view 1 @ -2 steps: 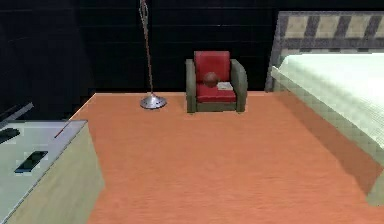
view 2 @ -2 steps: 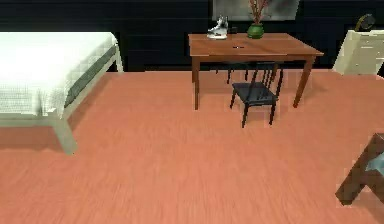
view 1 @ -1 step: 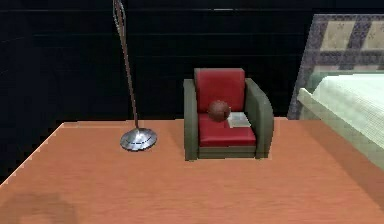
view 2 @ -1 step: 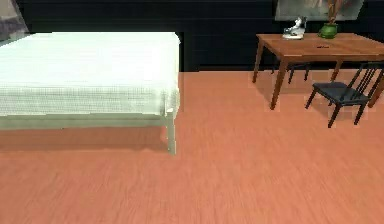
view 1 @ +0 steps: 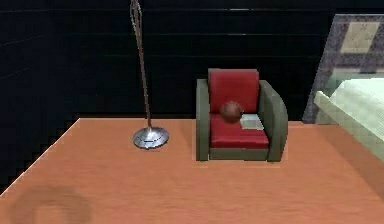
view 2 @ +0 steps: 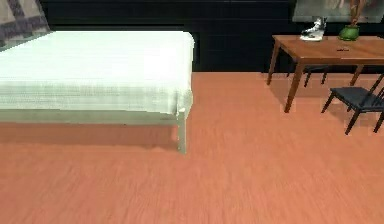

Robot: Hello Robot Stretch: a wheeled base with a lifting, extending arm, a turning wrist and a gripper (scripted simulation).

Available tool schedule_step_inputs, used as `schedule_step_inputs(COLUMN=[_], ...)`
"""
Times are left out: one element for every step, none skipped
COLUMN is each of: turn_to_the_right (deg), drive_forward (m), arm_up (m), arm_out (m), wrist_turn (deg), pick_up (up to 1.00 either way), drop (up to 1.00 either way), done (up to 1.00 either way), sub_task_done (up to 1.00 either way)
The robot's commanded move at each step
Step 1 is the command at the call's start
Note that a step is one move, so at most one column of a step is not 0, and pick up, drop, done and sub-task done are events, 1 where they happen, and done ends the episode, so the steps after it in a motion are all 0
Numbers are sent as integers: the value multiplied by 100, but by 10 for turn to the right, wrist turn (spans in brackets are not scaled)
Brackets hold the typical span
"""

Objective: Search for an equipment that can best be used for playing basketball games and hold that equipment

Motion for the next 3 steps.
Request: schedule_step_inputs(turn_to_the_right=[0,-450,-180], drive_forward=[95,0,0], arm_up=[0,0,0], arm_out=[0,0,0], wrist_turn=[0,0,0], pick_up=[0,0,0], drop=[0,0,0], done=[0,0,0], sub_task_done=[0,0,0])
